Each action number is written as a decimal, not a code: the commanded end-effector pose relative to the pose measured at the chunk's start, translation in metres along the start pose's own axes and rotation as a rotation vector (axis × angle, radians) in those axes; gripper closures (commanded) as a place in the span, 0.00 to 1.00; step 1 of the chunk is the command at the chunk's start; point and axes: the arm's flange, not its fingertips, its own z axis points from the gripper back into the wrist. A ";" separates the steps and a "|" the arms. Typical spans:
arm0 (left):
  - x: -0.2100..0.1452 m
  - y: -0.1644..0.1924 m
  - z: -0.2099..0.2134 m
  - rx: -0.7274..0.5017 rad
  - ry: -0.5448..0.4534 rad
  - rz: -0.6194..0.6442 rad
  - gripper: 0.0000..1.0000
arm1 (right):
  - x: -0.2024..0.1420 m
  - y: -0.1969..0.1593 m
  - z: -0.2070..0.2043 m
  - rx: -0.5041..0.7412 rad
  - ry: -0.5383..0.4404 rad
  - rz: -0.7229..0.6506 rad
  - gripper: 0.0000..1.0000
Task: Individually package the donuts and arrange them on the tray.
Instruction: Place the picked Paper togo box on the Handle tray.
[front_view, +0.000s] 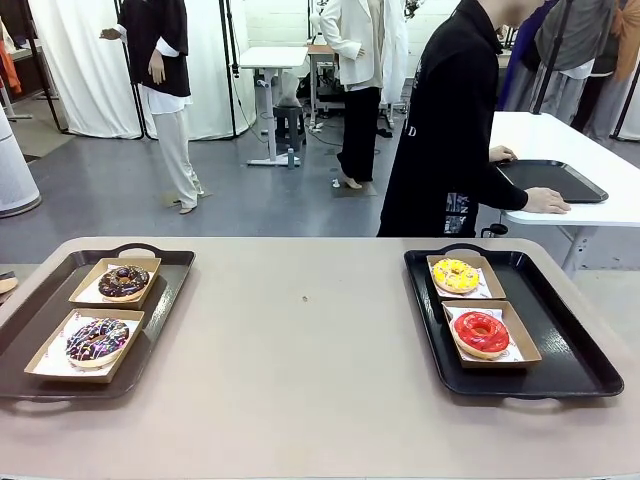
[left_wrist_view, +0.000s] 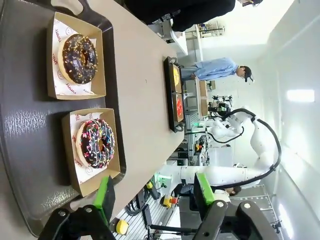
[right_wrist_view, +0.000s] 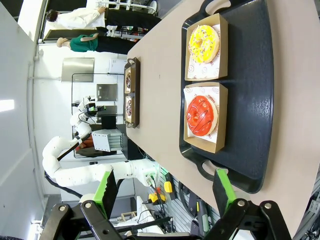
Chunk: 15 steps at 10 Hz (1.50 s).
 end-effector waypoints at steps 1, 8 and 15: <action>-0.005 0.001 0.004 -0.015 0.003 0.007 0.17 | 0.000 0.001 0.000 0.003 0.000 0.002 0.00; -0.005 0.001 0.004 -0.015 0.003 0.007 0.17 | 0.000 0.001 0.000 0.003 0.000 0.002 0.00; -0.005 0.001 0.004 -0.015 0.003 0.007 0.17 | 0.000 0.001 0.000 0.003 0.000 0.002 0.00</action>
